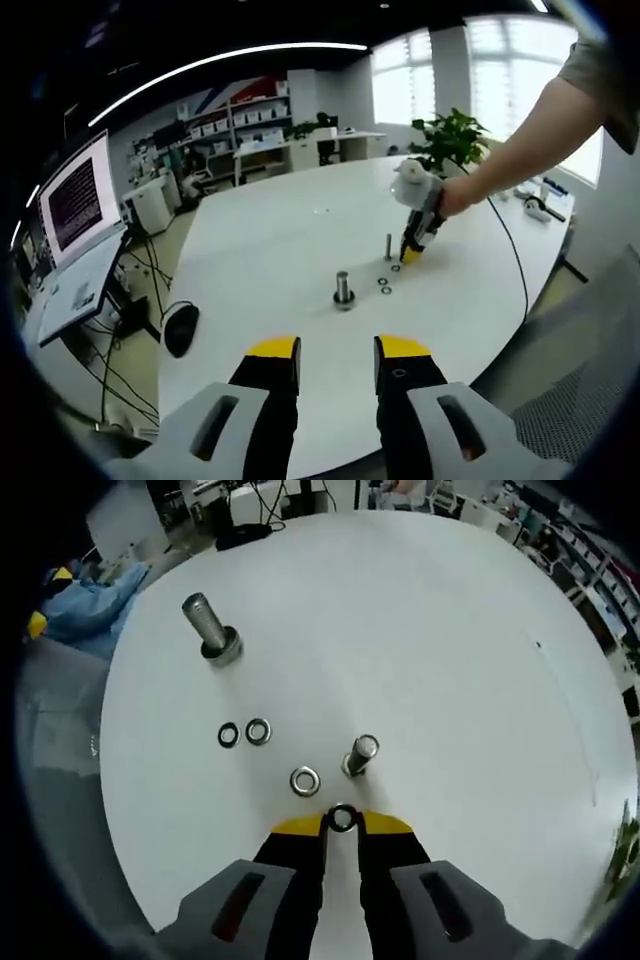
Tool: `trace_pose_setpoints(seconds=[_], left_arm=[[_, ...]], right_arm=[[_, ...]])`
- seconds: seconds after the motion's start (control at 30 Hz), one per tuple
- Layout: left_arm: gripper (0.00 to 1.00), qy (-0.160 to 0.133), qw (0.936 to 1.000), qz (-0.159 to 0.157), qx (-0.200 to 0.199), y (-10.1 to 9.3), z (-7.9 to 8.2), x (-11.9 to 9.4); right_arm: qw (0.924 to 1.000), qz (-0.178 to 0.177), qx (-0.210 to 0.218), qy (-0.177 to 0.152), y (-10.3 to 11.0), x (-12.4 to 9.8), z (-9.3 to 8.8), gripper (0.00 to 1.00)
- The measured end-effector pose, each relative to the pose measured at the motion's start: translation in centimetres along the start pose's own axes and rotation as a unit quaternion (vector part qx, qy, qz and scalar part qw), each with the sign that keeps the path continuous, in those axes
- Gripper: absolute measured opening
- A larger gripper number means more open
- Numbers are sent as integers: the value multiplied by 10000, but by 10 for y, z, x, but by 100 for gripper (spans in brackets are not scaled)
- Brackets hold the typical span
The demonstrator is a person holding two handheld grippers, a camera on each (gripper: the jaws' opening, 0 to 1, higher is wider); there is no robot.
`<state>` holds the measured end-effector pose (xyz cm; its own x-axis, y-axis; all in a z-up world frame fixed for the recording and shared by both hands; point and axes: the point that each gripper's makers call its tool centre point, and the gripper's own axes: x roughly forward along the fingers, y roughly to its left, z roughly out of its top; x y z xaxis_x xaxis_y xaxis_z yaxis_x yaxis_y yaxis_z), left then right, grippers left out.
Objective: Place the washer onto the threaded stud by aligning its center hole with the stud, sliding it down to the base, and recovering from edge contact or off-axis alignment until the washer reaches the visible bottom stop.
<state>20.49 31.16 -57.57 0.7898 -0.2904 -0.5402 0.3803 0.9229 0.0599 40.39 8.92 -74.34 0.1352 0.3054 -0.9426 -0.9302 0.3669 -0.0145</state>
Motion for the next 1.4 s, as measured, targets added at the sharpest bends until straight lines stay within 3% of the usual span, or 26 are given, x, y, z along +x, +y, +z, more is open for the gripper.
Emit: trace_pose_setpoints(seconds=[0.47, 0.7, 1.07, 1.4], left_arm=[[28, -5, 10000, -9, -5, 0, 0, 0], [28, -45, 10000, -35, -31, -1, 2, 0], [28, -88, 9999, -68, -48, -2, 4, 0], [28, -102, 9999, -122, -38, -5, 5, 0]], right_arm=[[9998, -74, 6, -176, -3, -9, -5, 14], [9982, -86, 145, -568, -5, -24, 10, 14], [9948, -337, -44, -956, -7, -46, 19, 14], [9898, -453, -231, -1327, -4, -60, 45, 14]])
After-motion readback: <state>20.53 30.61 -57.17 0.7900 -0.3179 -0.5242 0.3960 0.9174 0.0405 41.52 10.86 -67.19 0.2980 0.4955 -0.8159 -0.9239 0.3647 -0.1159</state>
